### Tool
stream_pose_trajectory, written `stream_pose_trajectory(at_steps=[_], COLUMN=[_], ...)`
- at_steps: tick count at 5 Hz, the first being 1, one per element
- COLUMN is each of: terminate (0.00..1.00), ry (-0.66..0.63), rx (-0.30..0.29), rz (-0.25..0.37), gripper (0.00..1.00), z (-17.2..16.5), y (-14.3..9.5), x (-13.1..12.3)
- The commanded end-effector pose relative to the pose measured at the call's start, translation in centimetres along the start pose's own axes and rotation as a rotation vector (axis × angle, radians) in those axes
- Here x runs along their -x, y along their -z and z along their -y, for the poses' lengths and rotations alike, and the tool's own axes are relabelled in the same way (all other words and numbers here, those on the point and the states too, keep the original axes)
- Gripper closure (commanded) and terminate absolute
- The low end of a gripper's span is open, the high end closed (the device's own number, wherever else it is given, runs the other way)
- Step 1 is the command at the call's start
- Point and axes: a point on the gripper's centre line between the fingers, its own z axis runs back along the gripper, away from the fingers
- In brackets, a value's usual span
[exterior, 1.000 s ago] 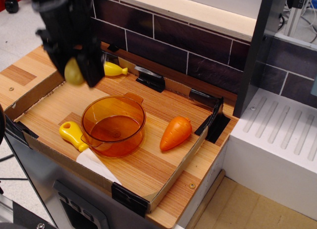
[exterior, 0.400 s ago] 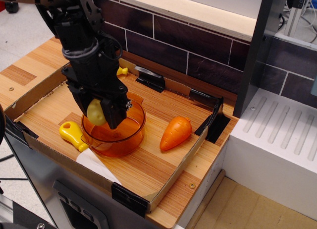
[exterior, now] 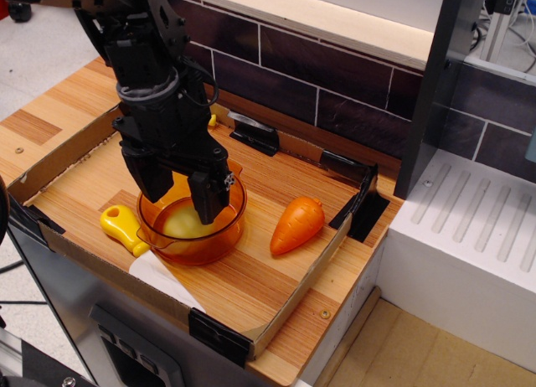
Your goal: Put potato in pot
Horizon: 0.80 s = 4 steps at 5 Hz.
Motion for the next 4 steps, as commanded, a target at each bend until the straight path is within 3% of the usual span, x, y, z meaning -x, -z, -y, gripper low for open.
stream_pose_trajectory(at_steps=[1,3,4], terminate=[0.0,0.0,1.0], ry=[-0.069,-0.117,-0.117], rx=[-0.036,-0.055,-0.055], rz=[0.065,0.062,0.062], gripper=[0.0,0.0,0.0], z=[-3.1,-4.4,-4.4], y=[-6.3,-7.4,-7.4], x=[-3.8,-5.1,-5.1])
